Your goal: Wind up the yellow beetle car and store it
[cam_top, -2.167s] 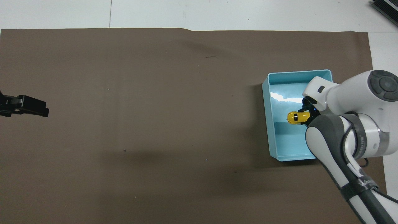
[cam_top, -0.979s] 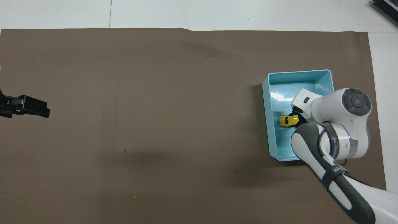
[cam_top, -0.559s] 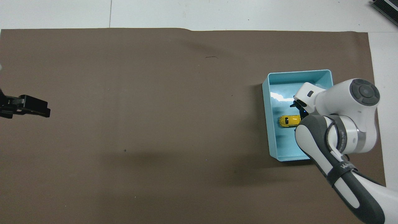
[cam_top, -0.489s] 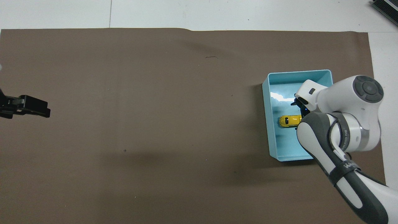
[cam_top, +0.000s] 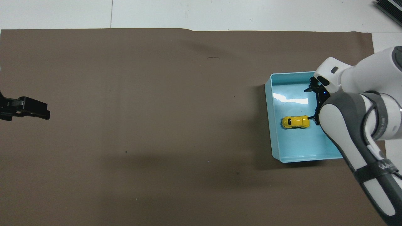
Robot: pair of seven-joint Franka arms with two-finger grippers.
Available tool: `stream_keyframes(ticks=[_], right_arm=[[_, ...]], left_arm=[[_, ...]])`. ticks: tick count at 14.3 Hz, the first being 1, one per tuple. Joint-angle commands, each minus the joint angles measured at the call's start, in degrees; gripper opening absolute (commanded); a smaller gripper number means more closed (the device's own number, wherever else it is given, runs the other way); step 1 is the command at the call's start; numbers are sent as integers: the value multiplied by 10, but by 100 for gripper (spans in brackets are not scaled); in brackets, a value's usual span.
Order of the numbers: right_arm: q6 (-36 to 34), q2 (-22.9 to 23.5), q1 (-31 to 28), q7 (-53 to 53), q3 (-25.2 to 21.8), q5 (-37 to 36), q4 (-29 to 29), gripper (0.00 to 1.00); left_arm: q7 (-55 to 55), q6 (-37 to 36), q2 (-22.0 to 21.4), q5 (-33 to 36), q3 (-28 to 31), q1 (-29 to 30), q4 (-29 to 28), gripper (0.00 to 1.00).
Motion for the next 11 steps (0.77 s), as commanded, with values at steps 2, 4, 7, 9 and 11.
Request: stream_keyframes(ticks=[2, 4, 7, 9, 11], right_arm=[[-34, -6, -7, 49, 5, 20, 39, 100], [-34, -13, -6, 82, 5, 20, 51, 100], [-53, -24, -10, 154, 8, 8, 70, 100], [-88, -19, -15, 220, 5, 15, 115, 100], [-96, -23, -7, 283, -3, 13, 119, 100]], left_arm=[[-4, -10, -15, -2, -4, 8, -13, 100], [-3, -10, -15, -2, -4, 8, -13, 100], [-3, -9, -15, -2, -4, 8, -13, 100], [-4, -10, -16, -2, -4, 8, -14, 100], [-4, -11, -16, -2, -4, 9, -14, 100]])
